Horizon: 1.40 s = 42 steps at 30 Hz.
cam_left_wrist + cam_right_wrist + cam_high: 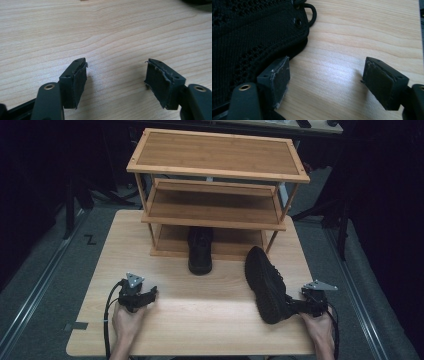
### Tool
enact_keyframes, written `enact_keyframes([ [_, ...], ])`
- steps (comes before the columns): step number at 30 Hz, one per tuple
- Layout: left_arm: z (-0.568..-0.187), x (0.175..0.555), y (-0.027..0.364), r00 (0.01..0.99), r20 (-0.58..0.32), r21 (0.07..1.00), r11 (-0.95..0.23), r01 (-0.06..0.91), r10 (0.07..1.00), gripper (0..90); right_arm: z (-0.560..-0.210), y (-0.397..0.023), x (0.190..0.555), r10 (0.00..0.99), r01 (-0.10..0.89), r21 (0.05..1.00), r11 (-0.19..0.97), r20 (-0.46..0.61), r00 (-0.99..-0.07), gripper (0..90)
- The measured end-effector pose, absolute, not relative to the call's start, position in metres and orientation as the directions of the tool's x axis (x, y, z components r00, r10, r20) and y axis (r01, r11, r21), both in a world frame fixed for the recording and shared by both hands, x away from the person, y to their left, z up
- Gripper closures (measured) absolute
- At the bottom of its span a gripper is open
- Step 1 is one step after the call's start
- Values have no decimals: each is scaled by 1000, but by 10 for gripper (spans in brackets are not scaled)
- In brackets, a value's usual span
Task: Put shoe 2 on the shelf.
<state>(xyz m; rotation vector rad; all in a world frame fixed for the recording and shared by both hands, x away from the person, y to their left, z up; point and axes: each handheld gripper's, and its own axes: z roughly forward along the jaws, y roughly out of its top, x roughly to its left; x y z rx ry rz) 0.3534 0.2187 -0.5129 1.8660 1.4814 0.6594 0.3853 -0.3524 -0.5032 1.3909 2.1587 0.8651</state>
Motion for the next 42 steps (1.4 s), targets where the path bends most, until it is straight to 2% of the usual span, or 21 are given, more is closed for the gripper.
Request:
enact_keyframes([
  [7,-513,353,219,232,-13,754,-143,642,973,333,-502,-349,389,894,633,707,315,2,-448,171],
  [22,-513,354,219,232,-13,753,-143,642,973,332,-488,-347,381,886,585,768,263,48,-461,196],
  [42,-513,354,219,232,-13,753,-143,642,973,331,-457,-313,372,849,496,811,308,0,-528,217],
])
